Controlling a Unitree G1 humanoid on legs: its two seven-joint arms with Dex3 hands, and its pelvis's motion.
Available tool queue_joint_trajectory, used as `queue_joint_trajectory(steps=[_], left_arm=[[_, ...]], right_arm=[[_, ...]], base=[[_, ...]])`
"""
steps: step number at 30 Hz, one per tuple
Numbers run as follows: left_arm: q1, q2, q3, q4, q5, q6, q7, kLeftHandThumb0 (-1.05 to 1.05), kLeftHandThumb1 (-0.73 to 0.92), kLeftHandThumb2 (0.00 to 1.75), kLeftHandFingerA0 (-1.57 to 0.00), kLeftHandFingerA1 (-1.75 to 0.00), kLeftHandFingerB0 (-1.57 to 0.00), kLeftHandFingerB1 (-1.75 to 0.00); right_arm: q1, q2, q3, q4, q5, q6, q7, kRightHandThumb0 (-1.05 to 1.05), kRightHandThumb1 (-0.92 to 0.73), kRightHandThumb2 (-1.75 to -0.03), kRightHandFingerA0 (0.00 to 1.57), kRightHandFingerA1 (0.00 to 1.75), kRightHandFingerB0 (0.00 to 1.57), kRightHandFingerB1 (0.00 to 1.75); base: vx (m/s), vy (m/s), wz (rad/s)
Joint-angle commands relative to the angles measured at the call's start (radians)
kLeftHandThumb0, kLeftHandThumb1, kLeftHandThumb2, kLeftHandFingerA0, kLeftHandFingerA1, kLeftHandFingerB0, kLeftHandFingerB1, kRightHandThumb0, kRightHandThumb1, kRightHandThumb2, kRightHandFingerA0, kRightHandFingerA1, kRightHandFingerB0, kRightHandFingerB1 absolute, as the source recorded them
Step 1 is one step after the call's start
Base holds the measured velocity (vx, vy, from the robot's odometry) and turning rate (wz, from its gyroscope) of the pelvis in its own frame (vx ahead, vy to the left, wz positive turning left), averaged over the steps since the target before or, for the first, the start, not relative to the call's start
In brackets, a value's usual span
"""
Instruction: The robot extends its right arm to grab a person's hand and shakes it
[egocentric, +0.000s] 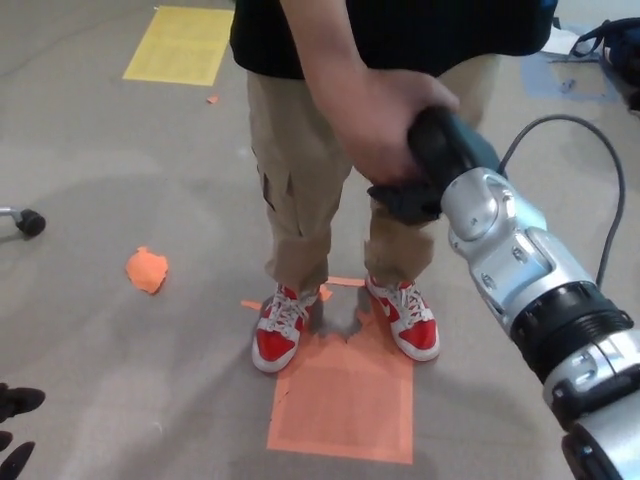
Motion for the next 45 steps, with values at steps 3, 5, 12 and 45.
queue_joint_trajectory(steps=[3, 5, 12, 45], left_arm=[[-0.011, 0.025, 0.01, 0.012, 0.004, 0.006, -0.019, -0.3, 0.67, 1.12, 0.0, -0.48, 0.0, -0.48], [-0.011, 0.025, 0.008, 0.014, 0.008, -0.001, -0.013, -0.3, 0.66, 1.11, 0.0, -0.48, 0.0, -0.48], [-0.015, 0.022, 0.014, 0.009, 0.006, 0.002, 0.0, -0.52, 0.74, 0.73, -0.17, -0.4, -0.13, -0.36], [-0.014, 0.022, 0.012, 0.041, 0.014, -0.005, 0.0, -0.47, 0.76, 0.72, -0.17, -0.38, -0.12, -0.36]], right_arm=[[-0.007, 0.009, -0.032, 0.087, 0.079, -0.091, 0.074, -0.22, -0.83, -0.64, 1.03, 0.95, 0.66, 1.0], [-0.015, -0.012, -0.05, -0.08, 0.096, -0.104, 0.072, -0.14, -0.71, -0.67, 1.08, 1.15, 0.67, 1.29], [0.005, -0.051, -0.09, -0.651, 0.077, 0.026, 0.106, -0.09, -0.75, -0.73, 1.15, 1.1, 0.75, 1.09], [0.252, 0.019, 0.049, -0.085, 0.031, -0.085, 0.034, -0.14, -0.8, -0.63, 0.96, 1.06, 0.72, 1.05]], base=[[0.0, 0.0, 0.0], [0.0, 0.0, 0.0], [0.0, 0.0, 0.0], [0.0, 0.0, 0.0]])
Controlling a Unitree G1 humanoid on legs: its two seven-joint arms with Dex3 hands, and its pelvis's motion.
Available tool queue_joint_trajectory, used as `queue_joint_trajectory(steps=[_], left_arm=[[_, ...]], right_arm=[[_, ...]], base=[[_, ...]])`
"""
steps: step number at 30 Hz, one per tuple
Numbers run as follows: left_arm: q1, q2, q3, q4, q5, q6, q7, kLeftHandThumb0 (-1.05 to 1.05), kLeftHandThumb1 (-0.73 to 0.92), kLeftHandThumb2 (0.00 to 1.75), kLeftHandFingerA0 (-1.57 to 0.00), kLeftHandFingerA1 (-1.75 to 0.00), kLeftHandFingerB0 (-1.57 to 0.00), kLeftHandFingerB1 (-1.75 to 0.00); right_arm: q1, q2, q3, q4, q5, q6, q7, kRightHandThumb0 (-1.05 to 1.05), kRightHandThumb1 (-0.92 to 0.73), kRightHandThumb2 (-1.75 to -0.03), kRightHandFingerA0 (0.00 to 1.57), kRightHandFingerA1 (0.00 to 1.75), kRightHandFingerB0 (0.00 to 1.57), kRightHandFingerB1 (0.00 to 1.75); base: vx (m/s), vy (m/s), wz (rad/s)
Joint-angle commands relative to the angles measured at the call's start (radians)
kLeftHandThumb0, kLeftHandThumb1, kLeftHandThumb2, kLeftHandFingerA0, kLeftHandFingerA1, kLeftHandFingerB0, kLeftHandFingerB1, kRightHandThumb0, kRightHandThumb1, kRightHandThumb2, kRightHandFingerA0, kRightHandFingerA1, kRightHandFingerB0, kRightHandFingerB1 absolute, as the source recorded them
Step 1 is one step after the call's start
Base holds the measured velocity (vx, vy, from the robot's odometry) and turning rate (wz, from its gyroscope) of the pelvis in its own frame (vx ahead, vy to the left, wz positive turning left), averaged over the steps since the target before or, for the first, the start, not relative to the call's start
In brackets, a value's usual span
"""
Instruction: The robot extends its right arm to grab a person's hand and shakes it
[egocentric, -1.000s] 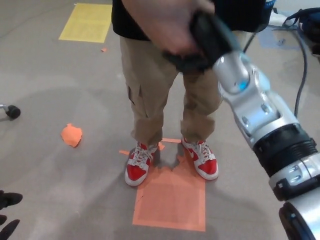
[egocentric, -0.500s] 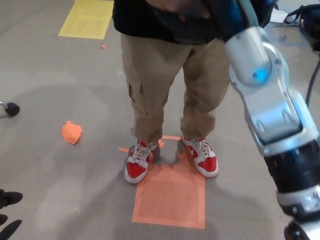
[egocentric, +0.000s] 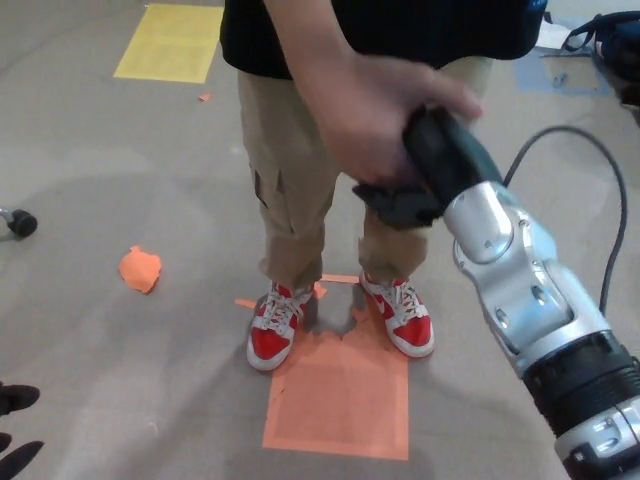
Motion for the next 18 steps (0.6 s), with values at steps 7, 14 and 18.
queue_joint_trajectory(steps=[7, 14, 18], left_arm=[[-0.013, 0.02, 0.01, 0.021, 0.0, -0.015, -0.015, -0.49, 0.75, 0.73, -0.15, -0.39, -0.09, -0.36], [-0.017, 0.024, 0.002, 0.008, 0.012, -0.002, -0.018, -0.5, 0.75, 0.72, -0.16, -0.39, -0.11, -0.36], [-0.017, 0.026, 0.006, 0.009, 0.007, -0.005, -0.023, -0.49, 0.75, 0.71, -0.16, -0.39, -0.11, -0.35]], right_arm=[[0.017, 0.028, 0.056, 0.383, 0.006, -0.188, -0.033, -0.14, -0.78, -0.63, 0.96, 0.93, 0.74, 0.93], [0.015, 0.008, 0.031, 0.419, 0.057, -0.24, -0.009, -0.27, -0.74, -0.63, 0.94, 0.58, 0.39, 0.38], [0.019, -0.049, 0.017, 0.429, 0.078, -0.24, 0.071, -0.61, -0.65, -0.62, 0.17, 0.35, 0.02, 0.14]], base=[[0.0, 0.0, 0.0], [0.0, 0.0, 0.0], [0.0, 0.0, 0.0]])
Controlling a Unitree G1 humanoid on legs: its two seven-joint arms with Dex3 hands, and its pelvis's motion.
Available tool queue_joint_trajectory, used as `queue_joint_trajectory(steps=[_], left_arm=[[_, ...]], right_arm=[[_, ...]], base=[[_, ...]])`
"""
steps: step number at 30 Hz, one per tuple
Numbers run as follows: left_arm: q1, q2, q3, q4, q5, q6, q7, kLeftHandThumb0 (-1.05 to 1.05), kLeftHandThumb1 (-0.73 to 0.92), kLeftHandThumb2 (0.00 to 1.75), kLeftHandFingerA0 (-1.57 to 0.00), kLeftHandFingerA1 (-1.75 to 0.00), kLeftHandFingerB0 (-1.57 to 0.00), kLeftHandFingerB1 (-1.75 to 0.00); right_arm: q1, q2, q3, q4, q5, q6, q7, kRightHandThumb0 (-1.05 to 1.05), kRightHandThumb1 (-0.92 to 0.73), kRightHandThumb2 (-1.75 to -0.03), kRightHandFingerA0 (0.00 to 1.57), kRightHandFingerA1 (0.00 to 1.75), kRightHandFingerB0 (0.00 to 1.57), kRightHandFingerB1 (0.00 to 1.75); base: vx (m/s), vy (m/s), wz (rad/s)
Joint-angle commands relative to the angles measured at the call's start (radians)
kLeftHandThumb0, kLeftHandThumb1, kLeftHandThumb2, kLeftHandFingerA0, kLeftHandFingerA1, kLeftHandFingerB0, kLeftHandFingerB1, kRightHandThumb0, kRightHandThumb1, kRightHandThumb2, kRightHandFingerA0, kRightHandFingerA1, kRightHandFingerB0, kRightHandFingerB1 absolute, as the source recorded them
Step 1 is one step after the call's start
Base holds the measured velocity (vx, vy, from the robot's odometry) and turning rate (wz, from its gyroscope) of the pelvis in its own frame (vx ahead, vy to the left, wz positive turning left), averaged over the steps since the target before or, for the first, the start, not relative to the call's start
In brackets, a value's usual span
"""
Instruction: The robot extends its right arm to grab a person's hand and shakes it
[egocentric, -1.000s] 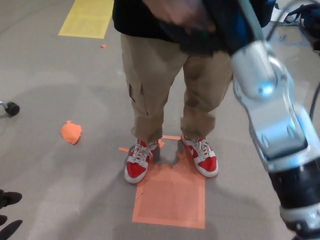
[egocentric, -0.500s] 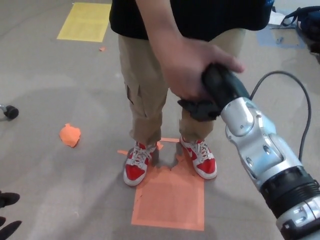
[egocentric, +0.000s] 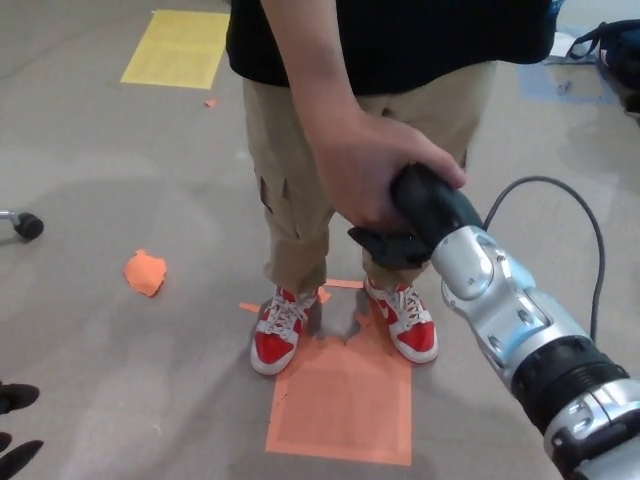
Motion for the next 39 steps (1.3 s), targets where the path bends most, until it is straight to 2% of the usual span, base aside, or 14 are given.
queue_joint_trajectory(steps=[1, 6, 8, 14, 15, 16, 17, 18, 25, 30, 31, 32, 36, 39], left_arm=[[-0.006, 0.025, 0.001, -0.003, 0.01, -0.002, -0.011, -0.49, 0.74, 0.73, -0.16, -0.39, -0.11, -0.36], [-0.009, 0.025, 0.002, -0.004, 0.007, 0.007, -0.014, -0.48, 0.75, 0.71, -0.16, -0.38, -0.11, -0.35], [-0.015, 0.027, 0.002, 0.002, 0.01, 0.003, -0.011, -0.48, 0.75, 0.71, -0.17, -0.39, -0.11, -0.35], [-0.012, 0.028, -0.005, 0.007, 0.014, -0.003, -0.017, -0.49, 0.75, 0.72, -0.17, -0.39, -0.12, -0.36], [-0.017, 0.025, -0.002, 0.013, 0.009, 0.009, -0.021, -0.47, 0.76, 0.71, -0.16, -0.37, -0.12, -0.35], [-0.017, 0.024, -0.002, 0.015, 0.009, 0.011, -0.022, -0.47, 0.76, 0.71, -0.16, -0.38, -0.12, -0.35], [-0.016, 0.025, -0.004, 0.014, 0.012, 0.008, -0.022, -0.47, 0.76, 0.71, -0.16, -0.38, -0.12, -0.35], [-0.016, 0.025, -0.006, 0.016, 0.014, 0.001, -0.02, -0.46, 0.77, 0.71, -0.17, -0.38, -0.12, -0.36], [-0.024, 0.013, -0.014, 0.028, 0.022, 0.001, 0.0, -0.48, 0.76, 0.72, -0.16, -0.38, -0.13, -0.35], [-0.038, -0.009, -0.025, 0.028, 0.025, 0.0, 0.011, -0.48, 0.76, 0.73, -0.18, -0.38, -0.15, -0.36], [-0.039, -0.009, -0.025, 0.03, 0.024, -0.001, 0.011, -0.48, 0.76, 0.73, -0.18, -0.38, -0.15, -0.36], [-0.046, -0.022, -0.024, 0.04, 0.016, -0.004, 0.004, -0.48, 0.76, 0.72, -0.17, -0.39, -0.14, -0.36], [-0.045, -0.024, -0.031, 0.043, 0.022, 0.001, 0.003, -0.49, 0.77, 0.73, -0.16, -0.38, -0.14, -0.35], [-0.013, -0.024, -0.035, 0.031, 0.022, -0.008, 0.012, -0.48, 0.77, 0.73, -0.16, -0.37, -0.13, -0.35]], right_arm=[[0.064, -0.079, -0.019, 0.06, 0.049, 0.007, 0.153, -0.79, -0.55, -0.9, 0.0, 0.16, 0.0, 0.08], [0.095, -0.189, -0.092, 0.069, 0.106, -0.018, 0.217, -0.83, -0.58, -0.89, 0.0, 0.12, 0.0, 0.03], [0.108, -0.215, -0.115, 0.066, 0.121, -0.043, 0.228, -0.77, -0.56, -0.9, 0.0, 0.22, 0.0, 0.08], [0.171, -0.297, -0.163, 0.028, 0.152, 0.008, 0.293, -0.87, -0.62, -0.9, 0.0, 0.03, 0.0, 0.0], [0.182, -0.309, -0.172, 0.063, 0.155, 0.006, 0.293, -0.79, -0.57, -0.92, 0.0, 0.17, 0.0, 0.09], [0.191, -0.316, -0.177, 0.08, 0.156, 0.004, 0.295, -0.73, -0.7, -0.61, 0.0, 0.19, 0.0, 0.05], [0.197, -0.319, -0.178, 0.083, 0.157, 0.004, 0.299, -0.73, -0.7, -0.61, 0.0, 0.19, 0.0, 0.05], [0.198, -0.321, -0.183, 0.09, 0.161, 0.011, 0.304, -0.77, -0.57, -0.92, 0.0, 0.16, 0.0, 0.1], [0.189, -0.331, -0.118, 0.22, 0.091, 0.064, 0.275, -0.78, -0.6, -0.93, 0.0, 0.23, 0.0, 0.09], [0.179, -0.354, -0.028, 0.332, 0.042, 0.087, 0.409, -0.82, -0.75, -1.09, 0.0, 0.16, 0.0, 0.16], [0.177, -0.356, -0.017, 0.339, 0.039, 0.083, 0.415, -0.82, -0.75, -1.09, 0.0, 0.16, 0.0, 0.16], [0.185, -0.367, -0.023, 0.345, 0.052, 0.072, 0.427, -0.81, -0.71, -0.92, 0.0, 0.1, 0.0, 0.12], [0.205, -0.37, -0.052, 0.345, 0.09, 0.04, 0.449, -0.79, -0.78, -1.01, 0.0, 0.09, 0.0, 0.13], [0.234, -0.36, -0.074, 0.339, 0.104, 0.027, 0.449, -0.73, -0.81, -1.15, 0.0, 0.21, 0.0, 0.21]], base=[[0.0, 0.0, 0.0], [0.0, 0.0, 0.0], [0.0, 0.0, 0.0], [0.0, 0.0, 0.0], [0.0, 0.0, 0.0], [0.0, 0.0, 0.0], [0.0, 0.0, 0.0], [0.0, 0.0, 0.0], [0.0, 0.0, 0.0], [0.0, 0.0, 0.0], [0.0, 0.0, 0.0], [0.0, 0.0, 0.0], [0.0, 0.0, 0.0], [0.0, 0.0, 0.0]])
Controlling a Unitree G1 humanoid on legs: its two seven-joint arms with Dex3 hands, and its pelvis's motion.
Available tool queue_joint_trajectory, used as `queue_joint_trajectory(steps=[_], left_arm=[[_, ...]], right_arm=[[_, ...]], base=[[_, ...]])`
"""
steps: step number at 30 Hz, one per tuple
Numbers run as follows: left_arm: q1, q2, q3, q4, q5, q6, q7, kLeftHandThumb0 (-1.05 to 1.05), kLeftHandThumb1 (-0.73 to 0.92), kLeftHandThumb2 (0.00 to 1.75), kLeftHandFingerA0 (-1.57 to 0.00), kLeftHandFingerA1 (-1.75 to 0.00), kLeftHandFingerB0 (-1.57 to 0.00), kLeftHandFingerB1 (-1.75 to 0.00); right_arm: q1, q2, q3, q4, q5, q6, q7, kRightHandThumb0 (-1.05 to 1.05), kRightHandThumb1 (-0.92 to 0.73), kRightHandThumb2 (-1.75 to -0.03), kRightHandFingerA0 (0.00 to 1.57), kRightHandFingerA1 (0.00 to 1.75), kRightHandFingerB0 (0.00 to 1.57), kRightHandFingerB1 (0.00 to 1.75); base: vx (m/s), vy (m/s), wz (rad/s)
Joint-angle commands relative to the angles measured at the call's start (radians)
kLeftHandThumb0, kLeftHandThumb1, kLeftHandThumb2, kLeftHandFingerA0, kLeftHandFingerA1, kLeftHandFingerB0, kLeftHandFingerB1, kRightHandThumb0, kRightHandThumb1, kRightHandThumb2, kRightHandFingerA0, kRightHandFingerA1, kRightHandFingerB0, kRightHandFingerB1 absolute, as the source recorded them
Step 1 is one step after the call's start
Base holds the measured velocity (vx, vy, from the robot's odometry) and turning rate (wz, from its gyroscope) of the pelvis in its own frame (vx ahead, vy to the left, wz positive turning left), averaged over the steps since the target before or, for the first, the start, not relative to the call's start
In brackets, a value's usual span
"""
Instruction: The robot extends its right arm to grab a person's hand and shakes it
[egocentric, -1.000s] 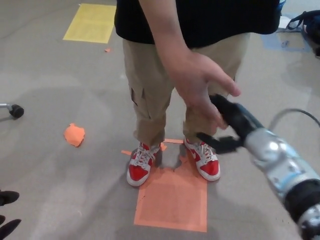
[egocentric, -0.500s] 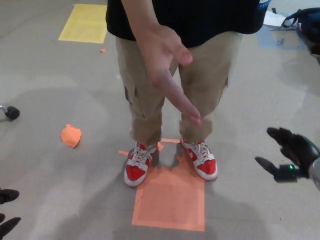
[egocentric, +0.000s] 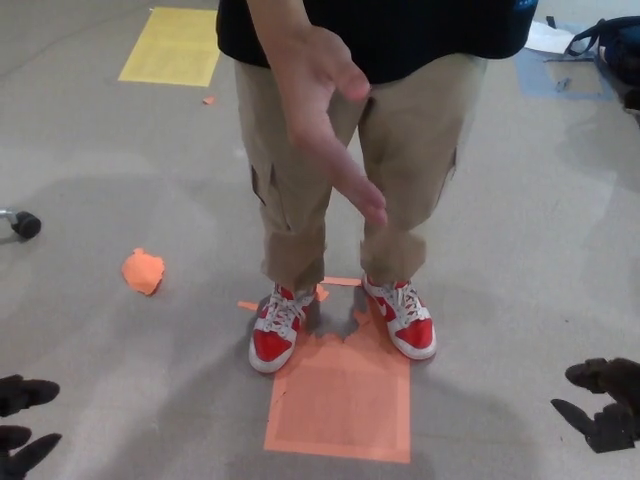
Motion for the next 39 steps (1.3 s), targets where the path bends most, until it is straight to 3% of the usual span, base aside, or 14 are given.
queue_joint_trajectory(steps=[1, 4, 6, 7, 8, 9, 10, 11, 14, 15, 16, 17, 19, 39], left_arm=[[0.041, 0.006, -0.006, -0.007, 0.018, -0.01, 0.016, -0.48, 0.77, 0.73, -0.16, -0.37, -0.13, -0.35], [0.086, 0.01, -0.011, -0.023, 0.021, -0.021, 0.015, -0.5, 0.77, 0.73, -0.16, -0.38, -0.13, -0.36], [0.109, 0.01, -0.011, -0.019, 0.018, -0.03, 0.013, -0.5, 0.78, 0.72, -0.17, -0.37, -0.14, -0.36], [0.124, 0.01, -0.012, -0.024, 0.019, -0.032, 0.014, -0.5, 0.78, 0.73, -0.16, -0.38, -0.14, -0.36], [0.137, 0.01, -0.013, -0.025, 0.019, -0.037, 0.015, -0.5, 0.77, 0.73, -0.17, -0.38, -0.14, -0.36], [0.144, 0.01, -0.013, -0.024, 0.019, -0.04, 0.015, -0.5, 0.77, 0.73, -0.17, -0.38, -0.14, -0.36], [0.156, 0.01, -0.014, -0.029, 0.02, -0.045, 0.014, -0.52, 0.77, 0.74, -0.17, -0.39, -0.14, -0.36], [0.162, 0.009, -0.016, -0.031, 0.021, -0.049, 0.017, -0.51, 0.77, 0.72, -0.18, -0.39, -0.16, -0.36], [0.167, 0.008, -0.018, -0.034, 0.025, -0.042, 0.022, -0.51, 0.77, 0.72, -0.17, -0.38, -0.15, -0.36], [0.167, 0.007, -0.019, -0.033, 0.026, -0.043, 0.026, -0.49, 0.77, 0.72, -0.18, -0.38, -0.15, -0.36], [0.166, 0.006, -0.019, -0.031, 0.028, -0.043, 0.03, -0.49, 0.77, 0.72, -0.18, -0.38, -0.15, -0.36], [0.162, 0.005, -0.021, -0.03, 0.03, -0.041, 0.032, -0.5, 0.77, 0.73, -0.17, -0.38, -0.14, -0.36], [0.164, 0.009, -0.025, -0.036, 0.038, -0.03, 0.037, -0.52, 0.77, 0.74, -0.17, -0.38, -0.15, -0.36], [0.185, -0.011, -0.015, -0.029, 0.023, -0.051, 0.046, -0.48, 0.74, 0.72, -0.19, -0.4, -0.15, -0.36]], right_arm=[[0.054, -0.01, -0.026, 0.001, 0.024, -0.033, 0.047, -0.73, -0.81, -1.15, 0.0, 0.21, 0.0, 0.21], [0.096, -0.007, -0.023, 0.002, 0.017, -0.047, 0.041, -0.72, -0.81, -1.14, 0.0, 0.2, 0.0, 0.21], [0.125, -0.007, -0.021, 0.001, 0.014, -0.059, 0.041, -0.75, -0.8, -1.0, 0.0, 0.1, 0.0, 0.14], [0.139, -0.005, -0.022, 0.003, 0.015, -0.056, 0.039, -0.67, -0.92, -0.78, 0.0, 0.07, 0.0, 0.14], [0.151, -0.004, -0.016, 0.003, 0.009, -0.054, 0.038, -0.75, -0.76, -0.95, 0.0, 0.14, 0.0, 0.16], [0.159, -0.004, -0.009, 0.002, 0.002, -0.054, 0.038, -0.75, -0.76, -0.95, 0.0, 0.14, 0.0, 0.16], [0.167, -0.004, 0.007, 0.0, -0.014, -0.054, 0.026, -0.78, -0.83, -1.15, 0.0, 0.2, 0.0, 0.19], [0.175, -0.002, 0.006, -0.001, -0.011, -0.055, 0.021, -0.76, -0.77, -0.99, 0.0, 0.17, 0.0, 0.18], [0.188, 0.003, -0.015, 0.0, 0.014, -0.054, 0.025, -0.73, -0.8, -1.12, 0.0, 0.22, 0.0, 0.21], [0.187, 0.005, -0.015, 0.001, 0.013, -0.048, 0.024, -0.69, -0.92, -0.74, 0.0, 0.14, 0.0, 0.18], [0.186, 0.007, -0.015, 0.003, 0.011, -0.041, 0.022, -0.69, -0.92, -0.74, 0.0, 0.14, 0.0, 0.18], [0.182, 0.006, -0.005, 0.003, -0.001, -0.037, 0.019, -0.73, -0.82, -1.14, 0.0, 0.21, 0.0, 0.21], [0.183, 0.007, -0.005, 0.002, 0.0, -0.042, 0.022, -0.75, -0.78, -0.99, 0.0, 0.15, 0.0, 0.16], [0.21, 0.015, -0.028, 0.011, 0.016, -0.044, 0.006, -0.79, -0.82, -1.11, 0.01, 0.19, 0.01, 0.18]], base=[[0.0, 0.0, 0.0], [0.0, 0.0, 0.0], [0.0, 0.0, 0.0], [0.0, 0.0, 0.0], [0.0, 0.0, 0.0], [0.0, 0.0, 0.0], [0.0, 0.0, 0.0], [0.0, 0.0, 0.0], [0.0, 0.0, 0.0], [0.0, 0.0, 0.0], [0.0, 0.0, 0.0], [0.0, 0.0, 0.0], [0.0, 0.0, 0.0], [0.0, 0.0, 0.0]])
